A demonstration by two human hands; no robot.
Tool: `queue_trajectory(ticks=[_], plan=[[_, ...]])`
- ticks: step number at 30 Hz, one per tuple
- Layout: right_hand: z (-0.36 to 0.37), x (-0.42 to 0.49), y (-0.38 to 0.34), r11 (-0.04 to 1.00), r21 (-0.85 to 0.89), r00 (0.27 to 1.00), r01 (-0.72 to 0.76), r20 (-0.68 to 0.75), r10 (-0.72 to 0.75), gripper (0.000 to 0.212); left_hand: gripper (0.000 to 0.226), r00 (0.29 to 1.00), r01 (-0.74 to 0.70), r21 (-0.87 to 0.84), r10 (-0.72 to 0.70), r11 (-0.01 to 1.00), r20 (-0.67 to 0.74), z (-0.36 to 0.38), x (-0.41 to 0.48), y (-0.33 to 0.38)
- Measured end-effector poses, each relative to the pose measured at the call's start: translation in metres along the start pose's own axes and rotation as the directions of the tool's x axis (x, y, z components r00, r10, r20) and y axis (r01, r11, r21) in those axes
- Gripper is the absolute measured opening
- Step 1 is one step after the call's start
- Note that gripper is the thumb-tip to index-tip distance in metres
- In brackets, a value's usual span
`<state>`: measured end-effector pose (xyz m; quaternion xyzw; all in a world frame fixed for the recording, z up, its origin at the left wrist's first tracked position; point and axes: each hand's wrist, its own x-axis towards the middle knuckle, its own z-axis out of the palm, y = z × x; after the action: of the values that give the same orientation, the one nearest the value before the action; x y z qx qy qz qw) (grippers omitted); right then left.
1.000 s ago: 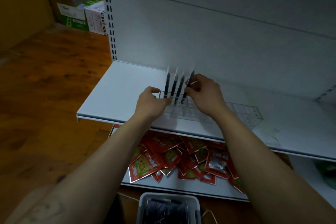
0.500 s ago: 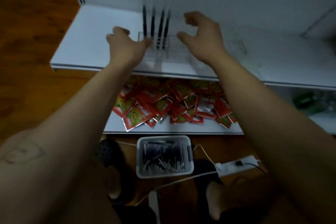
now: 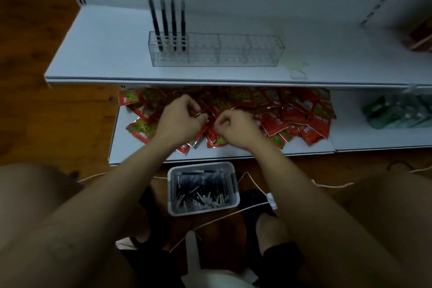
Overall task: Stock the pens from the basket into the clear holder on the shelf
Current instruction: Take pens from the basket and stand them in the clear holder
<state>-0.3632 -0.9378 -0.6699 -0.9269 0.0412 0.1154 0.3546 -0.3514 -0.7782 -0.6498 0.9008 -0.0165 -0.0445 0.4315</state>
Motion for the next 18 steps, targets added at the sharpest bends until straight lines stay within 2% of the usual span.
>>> queue_trajectory(ticks=[3,5,8,11,13,16,18], plan=[[0.057,-0.009,0.037,0.989,-0.076,0.971,-0.124,0.198,0.137,0.003,0.016,0.982,0.138,0.019,-0.139,0.990,0.127,0.035,-0.008,-0.031],[0.094,-0.021,0.060,0.974,-0.134,0.921,-0.183,0.325,0.217,0.009,0.018,0.956,0.191,0.106,-0.210,0.976,0.207,0.055,-0.013,-0.058],[0.131,-0.045,0.084,0.944,-0.224,0.807,-0.243,0.494,0.325,0.021,0.024,0.912,0.193,0.310,-0.287,0.931,0.293,0.069,-0.018,-0.096],[0.149,-0.059,0.096,0.915,-0.310,0.734,-0.260,0.552,0.395,0.026,0.031,0.866,0.197,0.394,-0.348,0.898,0.360,0.071,-0.019,-0.116],[0.151,-0.060,0.094,0.915,-0.317,0.750,-0.249,0.535,0.389,0.032,0.037,0.849,0.165,0.407,-0.339,0.898,0.405,0.072,-0.015,-0.121],[0.151,-0.059,0.087,0.931,-0.289,0.806,-0.224,0.482,0.344,0.027,0.043,0.831,0.102,0.430,-0.314,0.897,0.459,0.073,-0.006,-0.121],[0.155,-0.059,0.082,0.936,-0.280,0.815,-0.215,0.476,0.329,0.028,0.045,0.830,0.081,0.440,-0.305,0.894,0.467,0.073,0.001,-0.121]])
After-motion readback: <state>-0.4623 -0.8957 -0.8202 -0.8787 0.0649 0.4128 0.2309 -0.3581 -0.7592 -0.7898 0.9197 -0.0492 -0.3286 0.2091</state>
